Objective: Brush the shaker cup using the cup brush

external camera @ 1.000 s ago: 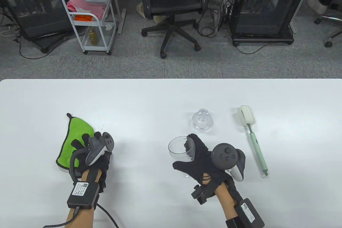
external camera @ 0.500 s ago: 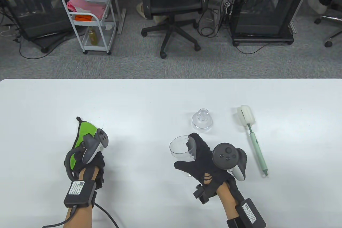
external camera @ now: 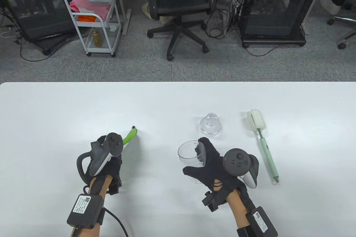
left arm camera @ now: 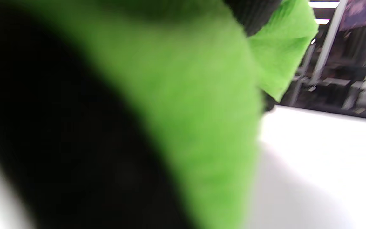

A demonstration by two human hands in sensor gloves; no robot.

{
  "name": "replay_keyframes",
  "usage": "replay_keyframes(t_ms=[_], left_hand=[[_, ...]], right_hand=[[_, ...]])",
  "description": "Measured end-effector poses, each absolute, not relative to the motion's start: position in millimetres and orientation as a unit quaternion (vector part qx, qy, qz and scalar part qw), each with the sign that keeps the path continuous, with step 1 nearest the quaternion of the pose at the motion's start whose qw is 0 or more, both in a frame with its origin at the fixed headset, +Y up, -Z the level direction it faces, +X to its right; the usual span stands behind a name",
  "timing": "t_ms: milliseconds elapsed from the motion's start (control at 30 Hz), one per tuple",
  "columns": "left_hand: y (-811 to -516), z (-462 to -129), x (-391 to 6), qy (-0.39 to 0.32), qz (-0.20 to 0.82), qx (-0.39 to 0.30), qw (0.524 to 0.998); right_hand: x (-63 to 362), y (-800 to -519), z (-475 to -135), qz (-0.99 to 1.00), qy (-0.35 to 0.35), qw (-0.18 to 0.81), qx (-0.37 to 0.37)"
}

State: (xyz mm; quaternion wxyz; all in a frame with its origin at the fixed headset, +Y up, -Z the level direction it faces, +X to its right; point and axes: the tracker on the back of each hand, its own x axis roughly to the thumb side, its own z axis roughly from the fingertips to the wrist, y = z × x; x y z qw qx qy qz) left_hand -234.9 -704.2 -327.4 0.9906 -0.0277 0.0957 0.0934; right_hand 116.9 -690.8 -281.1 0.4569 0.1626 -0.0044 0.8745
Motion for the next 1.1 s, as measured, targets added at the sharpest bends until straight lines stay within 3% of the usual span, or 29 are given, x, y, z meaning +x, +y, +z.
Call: replay_keyframes(t_ms=[233, 433, 567, 633, 867, 1000, 1100], left_hand=[[-683.1, -304.7, -195.1, 0.031, 0.241, -0.017, 0.970], [-678.4, -277.1, -158.9, -0.074, 0.379, -0.035, 0.922], [-682.9, -265.6, -139.4, -0.172, 0.513, -0.083, 0.837], [-687.9, -261.5, -134.8, -0.166, 0.552, -0.099, 0.811], [-697.6, -256.2, -125.7, -0.183, 0.579, -0.118, 0.786], [-697.4, -252.8, -121.8, -0.211, 0.593, -0.091, 0.772], [-692.4, -251.5, -121.8, -0.215, 0.582, -0.065, 0.781]], right_hand=[[111.5, -686.4, -276.0, 0.871, -0.013, 0.460, 0.169], [108.6, -680.7, -273.0, 0.864, -0.036, 0.467, 0.183], [103.7, -679.7, -271.4, 0.860, -0.056, 0.474, 0.181], [103.8, -678.8, -270.6, 0.868, -0.080, 0.461, 0.164], [105.2, -681.9, -272.6, 0.842, -0.095, 0.507, 0.160], [109.2, -682.1, -274.7, 0.811, -0.072, 0.550, 0.186], [108.8, -682.6, -276.6, 0.785, -0.007, 0.573, 0.237]])
